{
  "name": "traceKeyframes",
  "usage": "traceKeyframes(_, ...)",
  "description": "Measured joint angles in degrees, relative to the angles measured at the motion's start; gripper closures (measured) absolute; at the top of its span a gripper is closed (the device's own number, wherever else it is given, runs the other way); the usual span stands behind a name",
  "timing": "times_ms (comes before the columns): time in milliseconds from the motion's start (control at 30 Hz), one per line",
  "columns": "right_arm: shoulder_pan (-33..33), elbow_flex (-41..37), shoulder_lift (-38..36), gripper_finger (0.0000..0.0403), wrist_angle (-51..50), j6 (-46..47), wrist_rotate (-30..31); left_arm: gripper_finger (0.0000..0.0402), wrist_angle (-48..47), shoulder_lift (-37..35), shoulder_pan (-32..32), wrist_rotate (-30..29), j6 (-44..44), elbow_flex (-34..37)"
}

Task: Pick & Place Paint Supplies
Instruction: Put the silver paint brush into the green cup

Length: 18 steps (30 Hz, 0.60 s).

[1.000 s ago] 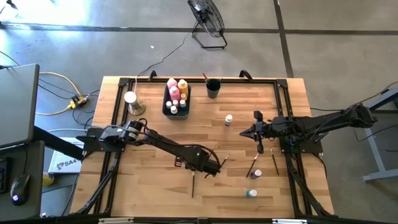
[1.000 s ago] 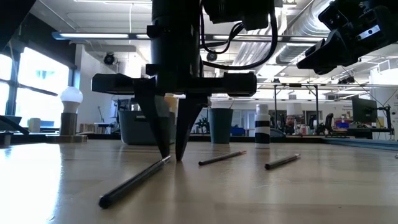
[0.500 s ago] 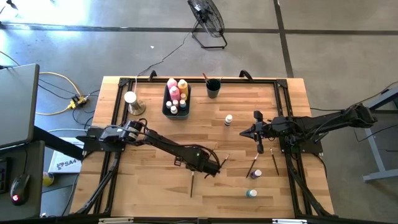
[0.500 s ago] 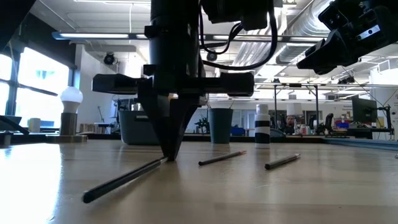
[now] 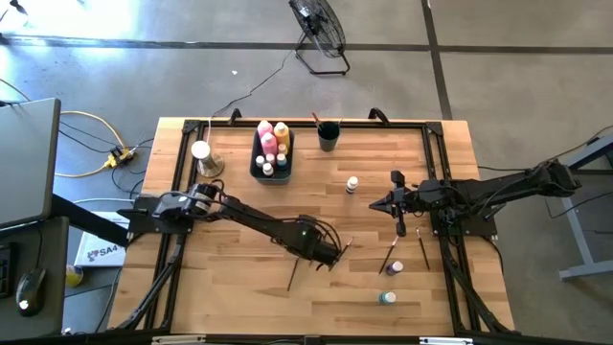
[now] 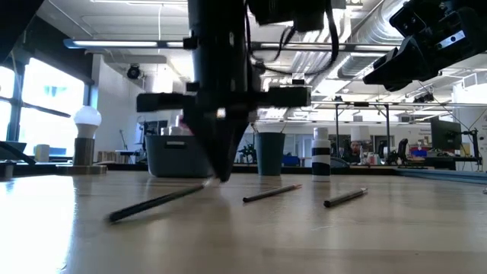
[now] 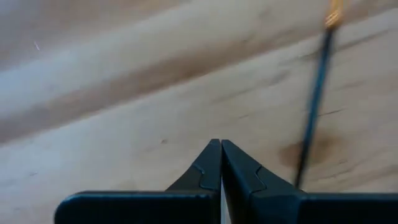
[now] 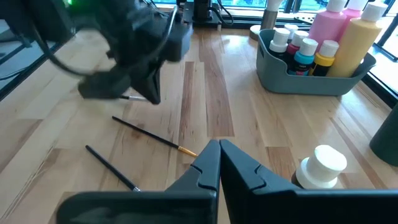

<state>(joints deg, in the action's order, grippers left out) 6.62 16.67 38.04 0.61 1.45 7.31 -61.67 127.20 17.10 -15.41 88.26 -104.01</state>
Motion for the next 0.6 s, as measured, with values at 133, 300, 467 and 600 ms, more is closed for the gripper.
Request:
traceKeyframes(133,0.0,0.0,0.0,0.0401,0.0,0.0,0.0,0.0401,-0.1,-2.3,0.1,-3.0,-1.9,-0.1)
traceKeyframes(300,0.0,0.0,0.0,0.0401,0.0,0.0,0.0,0.0401,-0.8,-5.5,0.1,-6.7,-4.3,-0.2)
traceKeyframes(467,0.0,0.0,0.0,0.0401,0.0,0.0,0.0,0.0401,-1.8,-8.8,0.2,-11.7,-6.8,-0.2)
traceKeyframes(600,0.0,0.0,0.0,0.0401,-0.1,0.0,0.0,0.0401,-1.9,-11.6,0.2,-17.7,-10.0,-0.2)
